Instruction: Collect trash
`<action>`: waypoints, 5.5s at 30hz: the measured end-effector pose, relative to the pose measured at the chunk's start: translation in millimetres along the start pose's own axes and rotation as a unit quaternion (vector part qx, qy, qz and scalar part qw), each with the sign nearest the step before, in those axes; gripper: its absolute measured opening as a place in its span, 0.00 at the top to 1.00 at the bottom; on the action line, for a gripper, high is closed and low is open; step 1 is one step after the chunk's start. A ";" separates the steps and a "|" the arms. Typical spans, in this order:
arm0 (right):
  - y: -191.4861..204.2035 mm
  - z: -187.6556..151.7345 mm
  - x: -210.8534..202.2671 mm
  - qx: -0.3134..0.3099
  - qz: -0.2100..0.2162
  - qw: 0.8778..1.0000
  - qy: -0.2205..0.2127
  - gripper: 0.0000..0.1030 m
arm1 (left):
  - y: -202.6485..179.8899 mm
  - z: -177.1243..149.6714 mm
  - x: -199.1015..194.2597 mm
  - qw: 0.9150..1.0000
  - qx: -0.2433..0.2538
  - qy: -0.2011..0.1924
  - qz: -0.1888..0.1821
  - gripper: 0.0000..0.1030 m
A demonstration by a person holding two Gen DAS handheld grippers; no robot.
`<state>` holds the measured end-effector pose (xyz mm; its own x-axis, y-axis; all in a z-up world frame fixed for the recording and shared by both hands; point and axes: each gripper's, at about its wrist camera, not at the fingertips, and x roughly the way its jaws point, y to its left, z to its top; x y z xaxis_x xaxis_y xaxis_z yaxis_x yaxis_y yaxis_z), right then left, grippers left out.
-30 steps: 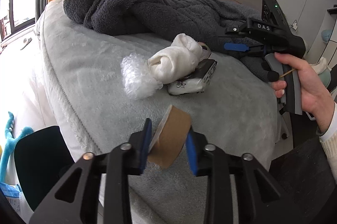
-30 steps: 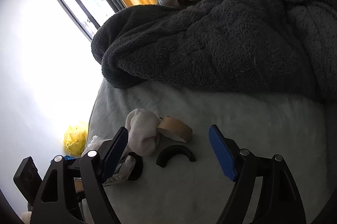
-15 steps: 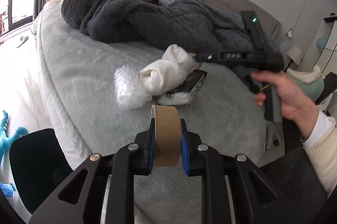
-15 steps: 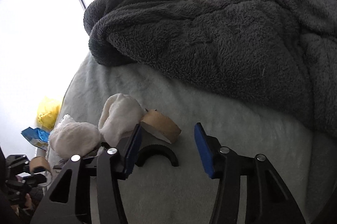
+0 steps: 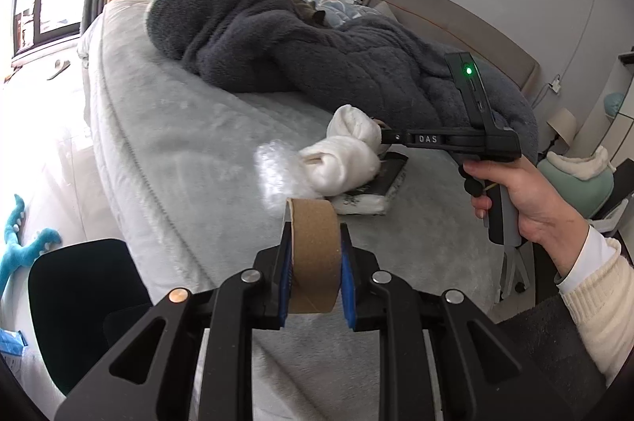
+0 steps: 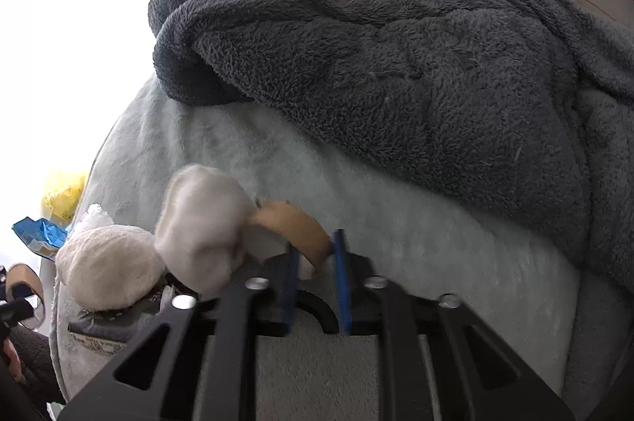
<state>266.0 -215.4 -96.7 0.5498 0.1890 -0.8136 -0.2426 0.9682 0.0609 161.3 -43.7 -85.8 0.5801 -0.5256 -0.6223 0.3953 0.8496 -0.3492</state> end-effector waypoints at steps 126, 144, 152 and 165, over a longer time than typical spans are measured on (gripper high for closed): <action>392.0 -65.1 80.9 -0.197 0.232 0.938 0.167 0.35 | 128.0 -8.3 -213.6 0.955 -0.084 -0.159 0.235 0.16; 262.8 -8.1 -32.3 -0.123 0.227 0.966 0.012 0.22 | 57.7 29.1 -168.3 0.958 -0.049 -0.197 0.204 0.11; 195.2 5.1 -58.4 -0.086 0.195 0.977 -0.031 0.21 | 40.3 40.8 -127.2 0.968 -0.066 -0.172 0.172 0.11; 115.2 13.3 -64.8 -0.042 0.147 0.986 -0.062 0.21 | 29.6 45.5 -49.8 0.978 -0.114 -0.096 0.146 0.11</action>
<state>213.1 -113.9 -29.3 0.5387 0.4826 -0.6906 -0.4676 0.8531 0.2314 176.6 5.6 -33.3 0.7763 -0.2382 -0.5837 0.0361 0.9411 -0.3362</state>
